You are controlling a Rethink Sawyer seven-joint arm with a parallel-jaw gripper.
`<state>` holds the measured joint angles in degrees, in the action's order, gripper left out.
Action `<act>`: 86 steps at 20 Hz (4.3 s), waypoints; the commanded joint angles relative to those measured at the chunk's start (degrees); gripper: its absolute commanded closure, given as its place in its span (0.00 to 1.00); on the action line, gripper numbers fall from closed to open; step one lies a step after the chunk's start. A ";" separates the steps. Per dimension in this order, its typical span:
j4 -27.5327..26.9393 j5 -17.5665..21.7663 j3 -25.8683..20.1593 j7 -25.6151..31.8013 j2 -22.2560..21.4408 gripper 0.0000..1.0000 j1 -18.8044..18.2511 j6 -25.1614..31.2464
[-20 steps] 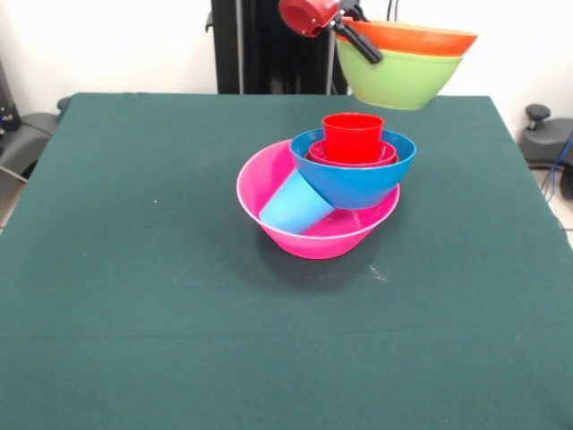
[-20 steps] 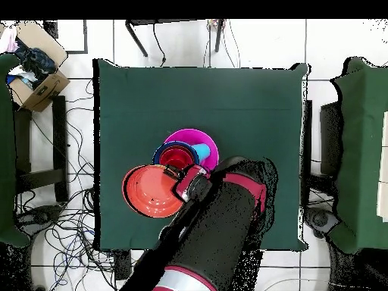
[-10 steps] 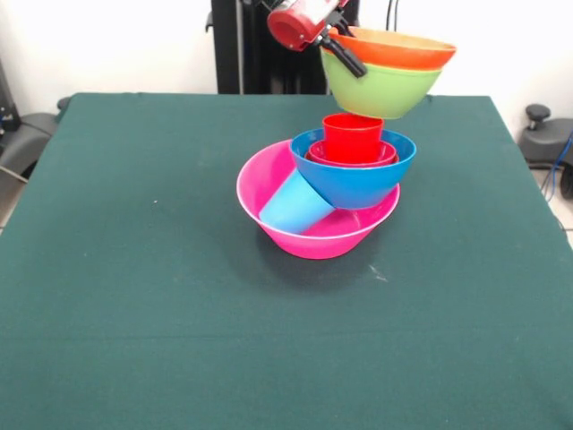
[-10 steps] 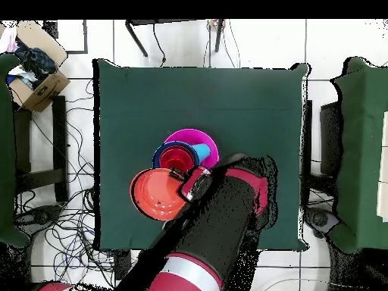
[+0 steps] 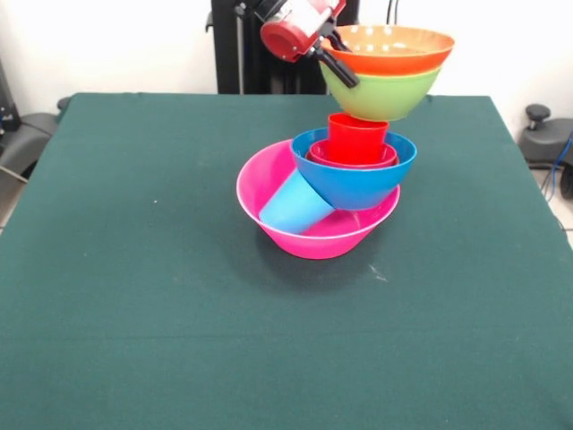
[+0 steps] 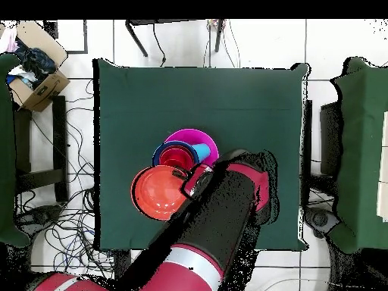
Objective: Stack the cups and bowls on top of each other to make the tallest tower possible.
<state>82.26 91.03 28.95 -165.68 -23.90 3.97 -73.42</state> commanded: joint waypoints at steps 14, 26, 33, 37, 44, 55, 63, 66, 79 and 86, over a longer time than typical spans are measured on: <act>-5.55 8.58 0.06 -1.29 -0.12 1.00 2.29 3.29; -5.54 10.87 2.82 -4.36 -4.68 1.00 4.08 -0.08; -4.45 6.96 0.16 -2.39 -6.74 1.00 4.10 0.82; -4.02 5.85 -1.11 -0.71 -7.56 1.00 3.39 1.12; -4.16 4.86 -2.79 0.58 -6.84 1.00 2.25 2.45; -4.14 2.21 -4.34 3.30 -5.09 1.00 1.48 5.23; -4.03 1.68 -4.82 4.19 -4.62 1.00 1.13 5.83; -3.94 1.75 -4.84 4.35 -4.48 1.00 1.13 5.84; -4.40 1.99 -4.97 5.89 -1.49 1.00 0.43 8.94; -5.15 2.95 -4.60 4.85 -0.21 1.00 0.66 9.18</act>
<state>79.73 95.34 31.77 -165.68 -27.47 5.57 -71.16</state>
